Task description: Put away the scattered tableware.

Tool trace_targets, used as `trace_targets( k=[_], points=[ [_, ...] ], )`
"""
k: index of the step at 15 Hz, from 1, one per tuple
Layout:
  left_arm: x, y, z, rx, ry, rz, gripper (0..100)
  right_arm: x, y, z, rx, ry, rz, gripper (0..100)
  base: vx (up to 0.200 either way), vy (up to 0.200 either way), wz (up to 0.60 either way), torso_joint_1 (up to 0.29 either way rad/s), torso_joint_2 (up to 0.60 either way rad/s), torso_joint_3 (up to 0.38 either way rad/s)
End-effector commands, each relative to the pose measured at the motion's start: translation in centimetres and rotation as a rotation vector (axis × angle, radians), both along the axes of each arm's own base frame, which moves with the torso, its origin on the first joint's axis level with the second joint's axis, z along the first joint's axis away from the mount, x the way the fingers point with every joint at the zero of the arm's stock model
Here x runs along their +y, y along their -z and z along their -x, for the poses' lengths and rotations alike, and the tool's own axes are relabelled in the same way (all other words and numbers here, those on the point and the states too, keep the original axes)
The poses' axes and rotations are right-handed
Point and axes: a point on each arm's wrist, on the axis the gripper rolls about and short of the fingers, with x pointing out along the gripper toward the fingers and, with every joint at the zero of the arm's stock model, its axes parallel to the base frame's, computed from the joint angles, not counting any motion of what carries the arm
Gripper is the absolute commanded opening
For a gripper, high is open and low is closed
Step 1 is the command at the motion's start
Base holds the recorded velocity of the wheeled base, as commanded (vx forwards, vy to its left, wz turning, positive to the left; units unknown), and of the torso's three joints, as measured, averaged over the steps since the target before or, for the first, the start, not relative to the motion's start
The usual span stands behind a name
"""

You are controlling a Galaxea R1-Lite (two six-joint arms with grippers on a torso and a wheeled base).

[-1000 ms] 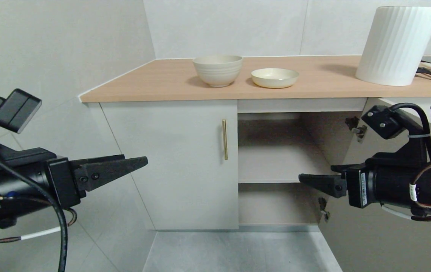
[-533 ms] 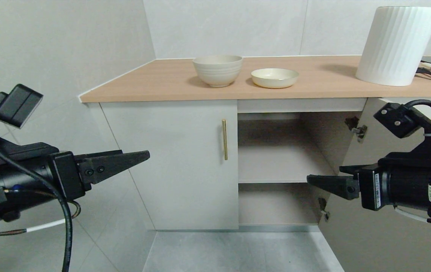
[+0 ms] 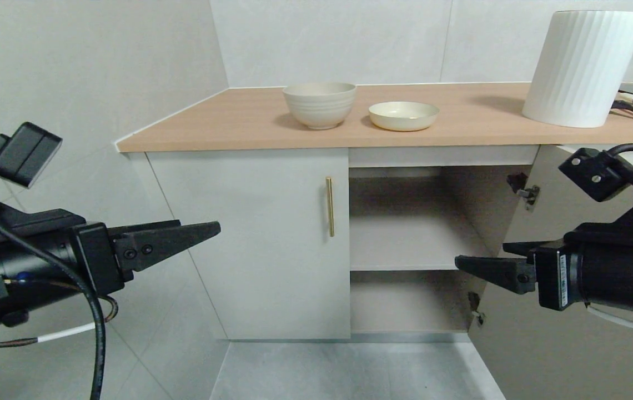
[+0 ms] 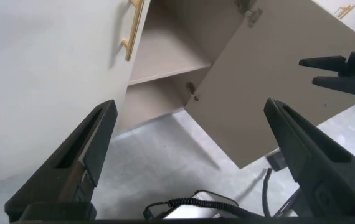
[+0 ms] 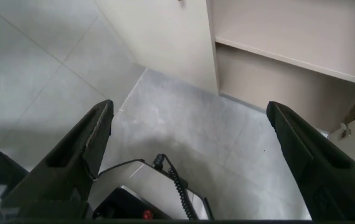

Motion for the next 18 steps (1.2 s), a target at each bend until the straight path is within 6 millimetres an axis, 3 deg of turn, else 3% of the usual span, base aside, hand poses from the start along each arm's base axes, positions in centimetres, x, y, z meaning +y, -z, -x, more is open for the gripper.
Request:
trace_targets(
  k=[1,10,18],
  points=[
    [-0.04,0.12,-0.17,0.006,0.0,-0.001,100,-0.28,-0.18,0.42,-0.01,-0.004,-0.009,100,0.2,0.0,0.0,-0.002,-0.01,0.002],
    [-0.04,0.13,-0.12,0.008,0.002,0.0,100,-0.67,-0.27,0.98,-0.026,-0.006,-0.011,100,0.2,0.0,0.0,0.004,0.0,0.002],
    [-0.06,0.18,-0.1,0.011,0.005,0.003,100,-0.95,-0.47,1.41,-0.036,-0.015,-0.018,100,0.0,0.0,0.0,0.0,0.0,0.0]
  ],
)
